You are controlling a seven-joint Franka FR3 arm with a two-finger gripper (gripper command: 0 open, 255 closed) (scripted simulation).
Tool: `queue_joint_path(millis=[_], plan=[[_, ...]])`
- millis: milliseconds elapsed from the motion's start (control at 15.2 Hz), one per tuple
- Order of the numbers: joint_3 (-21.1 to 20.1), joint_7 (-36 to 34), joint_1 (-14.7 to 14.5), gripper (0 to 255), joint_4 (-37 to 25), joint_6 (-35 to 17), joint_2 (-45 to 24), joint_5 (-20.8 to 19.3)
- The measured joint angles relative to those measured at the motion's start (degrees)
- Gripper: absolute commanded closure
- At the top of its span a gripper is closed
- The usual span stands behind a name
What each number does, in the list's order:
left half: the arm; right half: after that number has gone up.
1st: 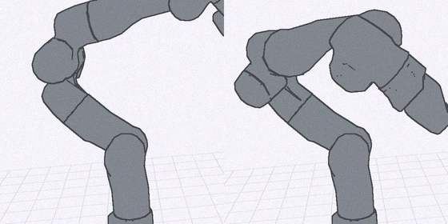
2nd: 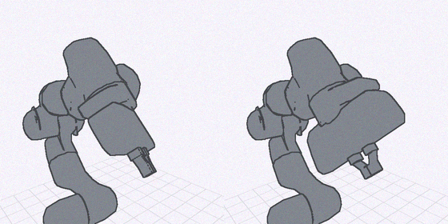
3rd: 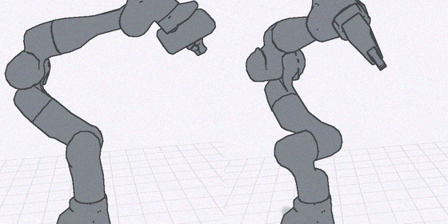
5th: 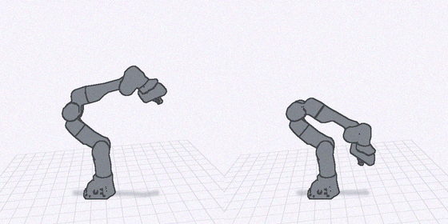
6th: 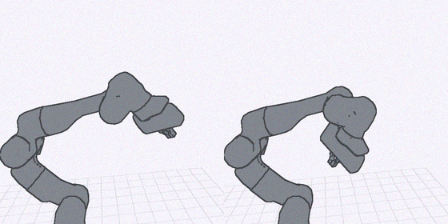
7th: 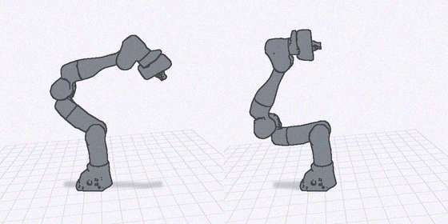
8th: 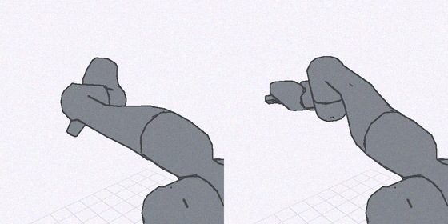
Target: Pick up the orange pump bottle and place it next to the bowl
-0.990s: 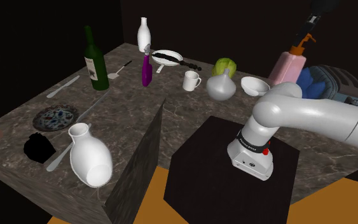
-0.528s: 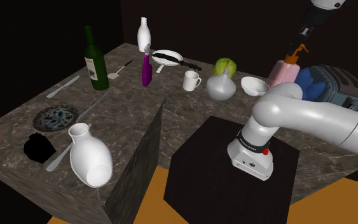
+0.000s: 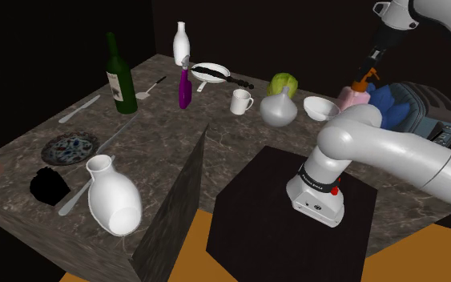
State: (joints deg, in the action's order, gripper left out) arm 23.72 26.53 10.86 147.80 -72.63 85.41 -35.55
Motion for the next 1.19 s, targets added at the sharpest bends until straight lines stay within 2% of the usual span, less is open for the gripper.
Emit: queue_joint_path(millis=[1188], plan=[[8.2,-0.3,4.8,255,15.4,-4.7,10.5,-7.6]])
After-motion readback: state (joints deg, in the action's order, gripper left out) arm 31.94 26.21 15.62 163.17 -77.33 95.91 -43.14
